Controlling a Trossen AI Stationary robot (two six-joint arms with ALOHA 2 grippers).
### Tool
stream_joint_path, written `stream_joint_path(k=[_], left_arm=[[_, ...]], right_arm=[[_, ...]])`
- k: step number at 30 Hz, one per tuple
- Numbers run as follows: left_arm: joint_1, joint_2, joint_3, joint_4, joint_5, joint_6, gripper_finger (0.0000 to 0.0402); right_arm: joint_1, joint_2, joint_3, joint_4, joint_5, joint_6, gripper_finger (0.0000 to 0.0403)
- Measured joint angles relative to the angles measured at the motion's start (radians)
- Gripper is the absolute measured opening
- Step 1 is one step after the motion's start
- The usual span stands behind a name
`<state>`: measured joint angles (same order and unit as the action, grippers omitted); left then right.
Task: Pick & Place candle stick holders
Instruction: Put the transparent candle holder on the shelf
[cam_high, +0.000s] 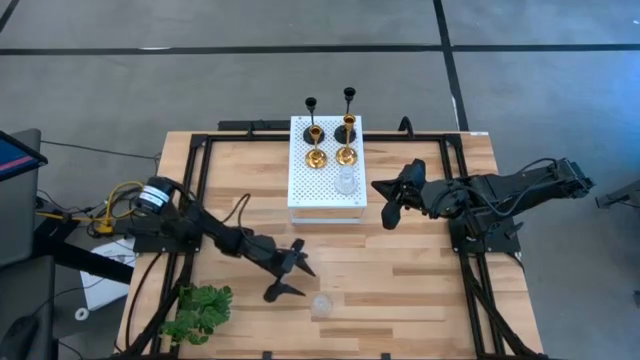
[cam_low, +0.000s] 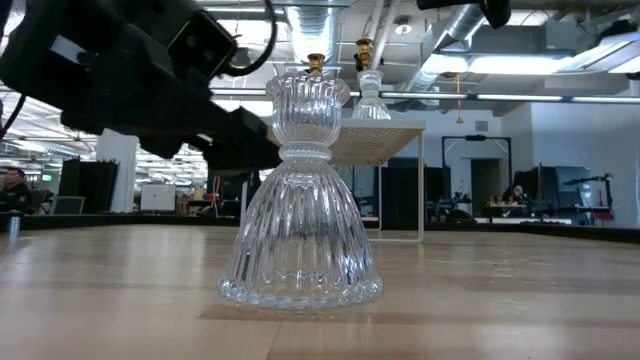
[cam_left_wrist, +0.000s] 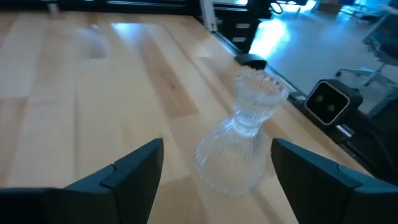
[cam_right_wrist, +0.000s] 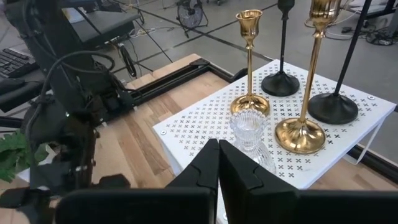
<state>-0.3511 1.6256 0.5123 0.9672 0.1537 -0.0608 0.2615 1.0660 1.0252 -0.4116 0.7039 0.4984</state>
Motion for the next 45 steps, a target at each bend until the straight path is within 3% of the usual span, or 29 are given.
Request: stream_joint_path(k=[9,15,40,45], left_arm=[[-0.067,0.104,0.105,-0.001,0.03,0.0,0.0297],[-0.067,0.178,0.151,-0.002,-0.032,0.0,0.0297],[-0.07,0.256,0.301,0.003,-0.033,-0.056,0.0296],[-0.07,0.248,0.3,0.0,-0.05,-0.059,0.027]], right_arm=[[0.0,0.0,0.0,-0.013,-0.001,-0.003,0.0],[0.0,0.0,0.0,-0.021,-0.019,-0.003,0.0],[0.009,0.0,0.0,-0.06,-0.05,-0.011,0.0],[0.026,0.0,0.0,-0.069,-0.05,-0.011,0.0]])
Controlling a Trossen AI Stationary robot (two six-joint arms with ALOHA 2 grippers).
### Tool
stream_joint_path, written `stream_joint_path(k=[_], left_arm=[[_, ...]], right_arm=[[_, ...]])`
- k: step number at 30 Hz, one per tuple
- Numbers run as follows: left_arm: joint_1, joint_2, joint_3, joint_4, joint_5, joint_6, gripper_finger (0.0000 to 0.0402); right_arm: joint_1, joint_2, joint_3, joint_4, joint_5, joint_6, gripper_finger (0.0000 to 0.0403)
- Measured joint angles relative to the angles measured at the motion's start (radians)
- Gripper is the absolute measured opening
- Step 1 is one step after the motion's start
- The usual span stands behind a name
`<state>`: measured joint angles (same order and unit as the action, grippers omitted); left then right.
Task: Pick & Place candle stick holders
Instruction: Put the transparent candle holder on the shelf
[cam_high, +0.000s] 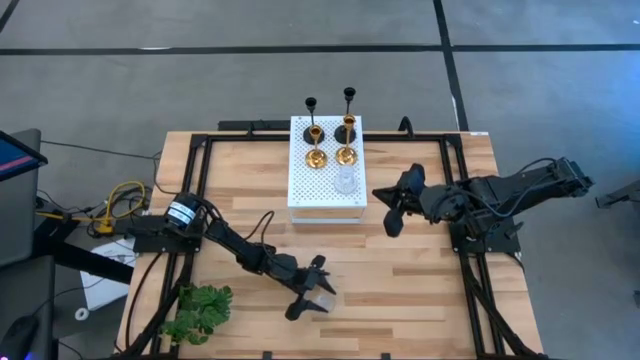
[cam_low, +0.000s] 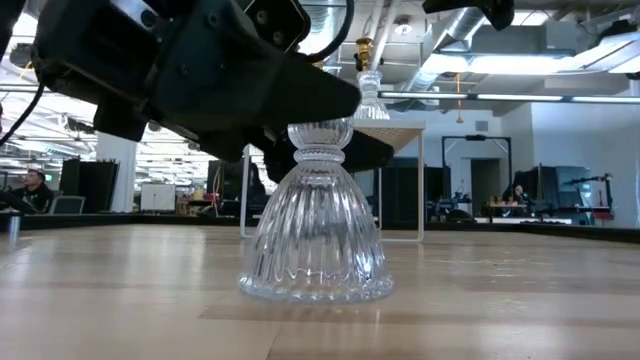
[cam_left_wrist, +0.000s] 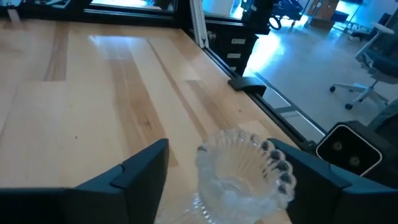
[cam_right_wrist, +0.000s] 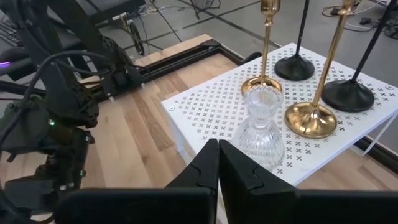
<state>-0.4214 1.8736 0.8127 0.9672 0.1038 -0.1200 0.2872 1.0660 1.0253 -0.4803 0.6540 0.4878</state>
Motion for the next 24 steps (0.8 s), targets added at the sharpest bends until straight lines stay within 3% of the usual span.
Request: stream_joint_path(k=[11,16,20,24], left_arm=[[0.0,-0.001,0.0,-0.009,-0.004,-0.048,0.0136],[0.0,-0.001,0.0,-0.008,-0.012,-0.096,0.0132],[-0.004,-0.018,-0.001,-0.025,-0.08,-0.098,0.0148],[0.001,-0.087,-0.001,-0.123,-0.123,-0.097,0.0134]], right_arm=[[0.008,0.0,0.0,-0.01,0.0,0.0,0.0],[0.008,0.0,0.0,-0.025,0.0,0.0,0.0],[0.008,0.0,0.0,-0.046,0.0,0.0,0.0],[0.008,0.0,0.0,-0.062,0.0,0.0,0.0]])
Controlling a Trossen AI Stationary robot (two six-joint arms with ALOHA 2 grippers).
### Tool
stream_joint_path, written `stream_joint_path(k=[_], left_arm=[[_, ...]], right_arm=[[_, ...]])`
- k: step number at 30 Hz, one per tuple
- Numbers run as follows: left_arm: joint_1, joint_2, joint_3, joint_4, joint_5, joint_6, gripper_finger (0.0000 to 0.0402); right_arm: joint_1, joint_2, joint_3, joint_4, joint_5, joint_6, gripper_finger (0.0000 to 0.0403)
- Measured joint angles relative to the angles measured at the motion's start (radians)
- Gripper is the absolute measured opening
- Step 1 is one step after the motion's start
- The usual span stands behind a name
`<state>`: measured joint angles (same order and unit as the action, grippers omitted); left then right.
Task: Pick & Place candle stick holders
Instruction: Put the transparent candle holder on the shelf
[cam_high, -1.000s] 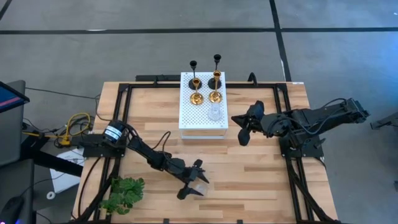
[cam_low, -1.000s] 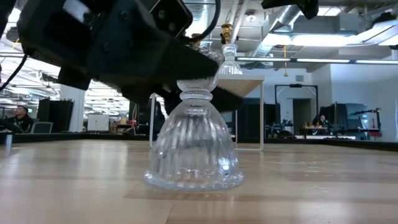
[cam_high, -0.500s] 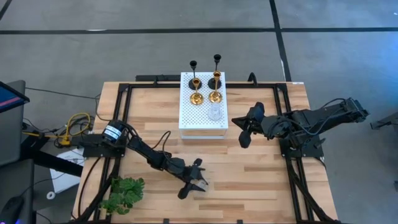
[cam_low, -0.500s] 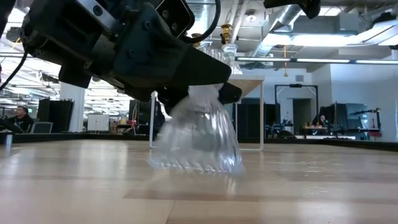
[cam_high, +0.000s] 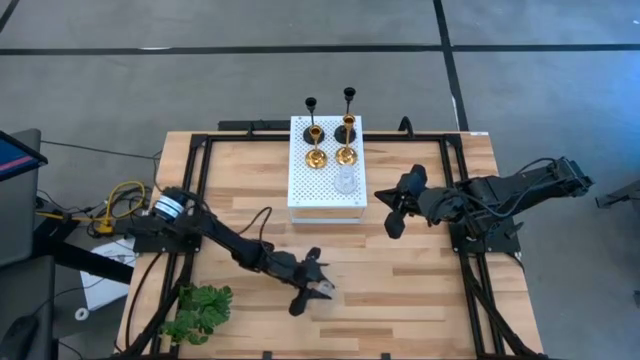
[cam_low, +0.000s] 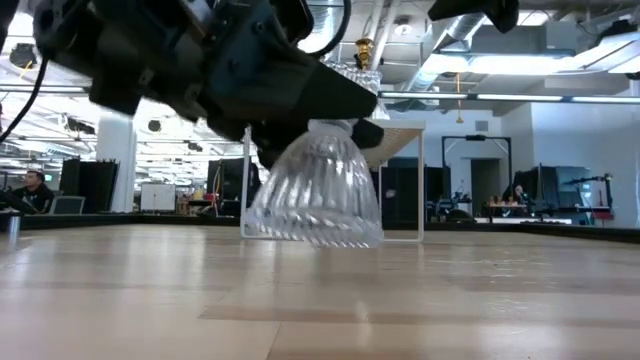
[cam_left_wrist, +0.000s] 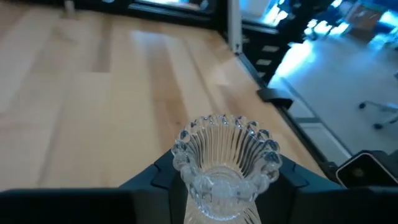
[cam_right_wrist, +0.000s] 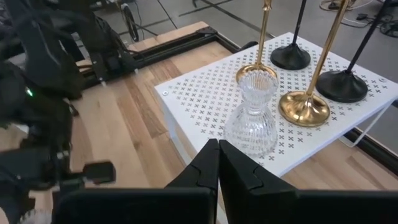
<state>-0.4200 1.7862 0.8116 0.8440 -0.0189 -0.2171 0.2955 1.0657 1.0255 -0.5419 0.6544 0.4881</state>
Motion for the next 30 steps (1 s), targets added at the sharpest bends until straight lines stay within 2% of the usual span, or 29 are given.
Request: stream_joint_path(k=[6,10,18,21,24,30], left_arm=[[0.0,-0.192,-0.001,-0.257,-0.108,0.005,0.0132],[0.0,-0.347,-0.001,-0.385,-0.213,0.08,0.0147],[0.038,-0.608,-0.001,-0.448,-0.397,0.184,0.0132],[0.078,-0.669,-0.001,-0.447,-0.455,0.185,0.0144],[0.131,-0.701,-0.001,-0.447,-0.468,0.196,0.0158],[0.242,-0.702,-0.001,-0.444,-0.467,0.199,0.0132]], right_arm=[[0.0,0.0,0.0,-0.024,0.0,0.0,0.0],[0.0,0.0,0.0,-0.036,0.0,0.001,0.0],[0.0,0.0,0.0,-0.035,0.0,0.001,0.0],[0.0,0.0,0.0,-0.035,0.0,0.001,0.0],[0.0,0.0,0.0,-0.035,0.0,0.002,0.0],[-0.002,0.0,0.0,-0.035,0.0,0.002,0.0]])
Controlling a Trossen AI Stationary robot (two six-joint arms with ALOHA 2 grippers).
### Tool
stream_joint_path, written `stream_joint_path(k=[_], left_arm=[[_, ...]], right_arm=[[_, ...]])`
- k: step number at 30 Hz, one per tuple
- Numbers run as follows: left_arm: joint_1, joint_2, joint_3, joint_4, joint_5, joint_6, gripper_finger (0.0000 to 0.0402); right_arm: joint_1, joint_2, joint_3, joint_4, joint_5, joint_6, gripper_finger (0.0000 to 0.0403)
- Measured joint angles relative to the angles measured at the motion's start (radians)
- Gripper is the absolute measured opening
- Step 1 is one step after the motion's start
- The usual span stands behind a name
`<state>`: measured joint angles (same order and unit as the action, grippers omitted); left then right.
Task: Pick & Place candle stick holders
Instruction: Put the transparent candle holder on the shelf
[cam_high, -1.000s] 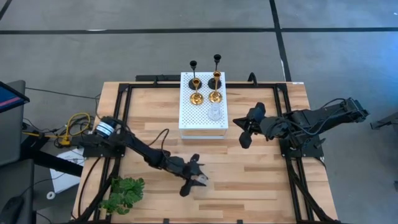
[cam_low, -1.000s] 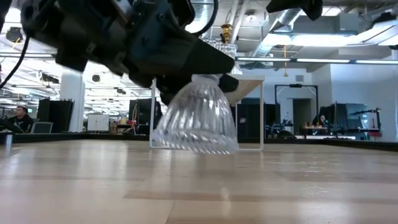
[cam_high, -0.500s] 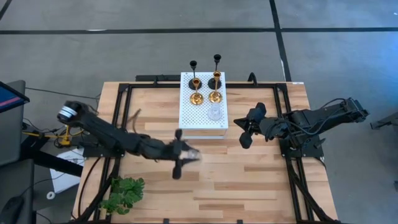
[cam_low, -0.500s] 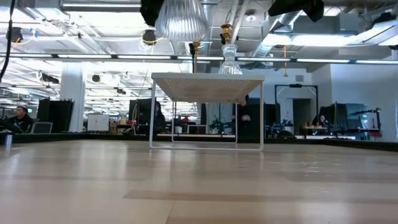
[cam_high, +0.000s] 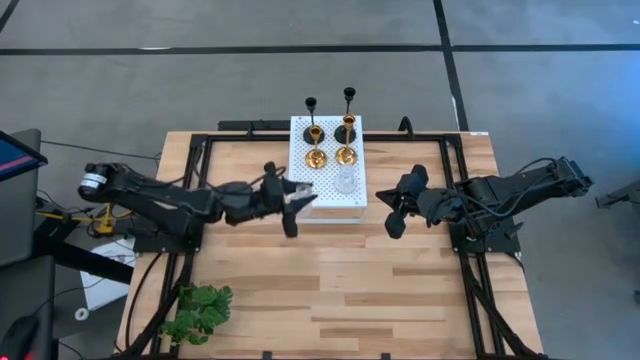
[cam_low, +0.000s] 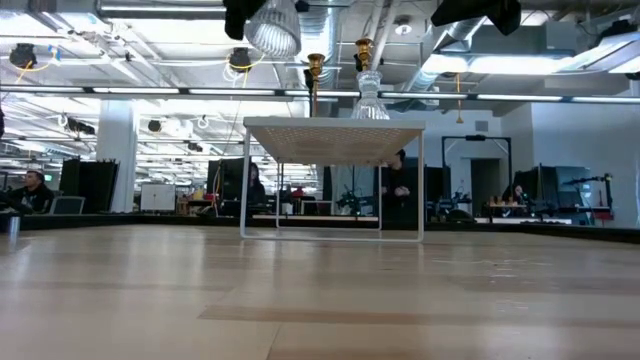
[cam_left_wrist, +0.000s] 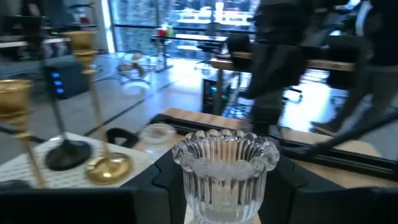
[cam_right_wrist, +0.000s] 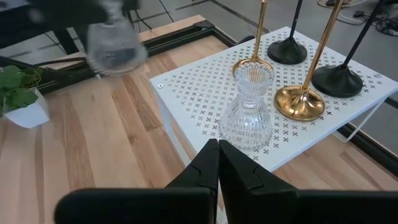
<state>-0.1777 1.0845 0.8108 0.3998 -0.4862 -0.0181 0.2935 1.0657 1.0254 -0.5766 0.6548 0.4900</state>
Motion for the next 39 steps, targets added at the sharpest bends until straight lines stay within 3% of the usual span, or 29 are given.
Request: stream_joint_path(k=[8,14,21,28,35,39], left_arm=[[0.122,0.026,0.001,0.007,0.077,-0.001,0.0158],[0.182,0.084,0.002,0.029,0.147,-0.016,0.0134],[0.223,0.162,0.002,0.084,0.156,-0.016,0.016],[0.247,0.209,0.002,0.096,0.169,-0.023,0.0135],[0.253,0.217,0.002,0.098,0.167,-0.023,0.0166],[0.263,0.222,0.002,0.1,0.167,-0.017,0.0153]], right_arm=[[0.0,0.0,0.0,0.0,0.026,-0.002,0.0],[-0.011,0.0,0.0,-0.012,0.026,-0.002,0.0],[-0.022,0.0,0.0,-0.025,0.026,-0.002,0.0],[-0.022,0.0,0.0,-0.042,0.026,-0.001,0.0],[-0.021,0.0,0.0,-0.048,0.026,0.0,0.0],[-0.021,0.0,0.0,-0.048,0.026,0.0,0.0]])
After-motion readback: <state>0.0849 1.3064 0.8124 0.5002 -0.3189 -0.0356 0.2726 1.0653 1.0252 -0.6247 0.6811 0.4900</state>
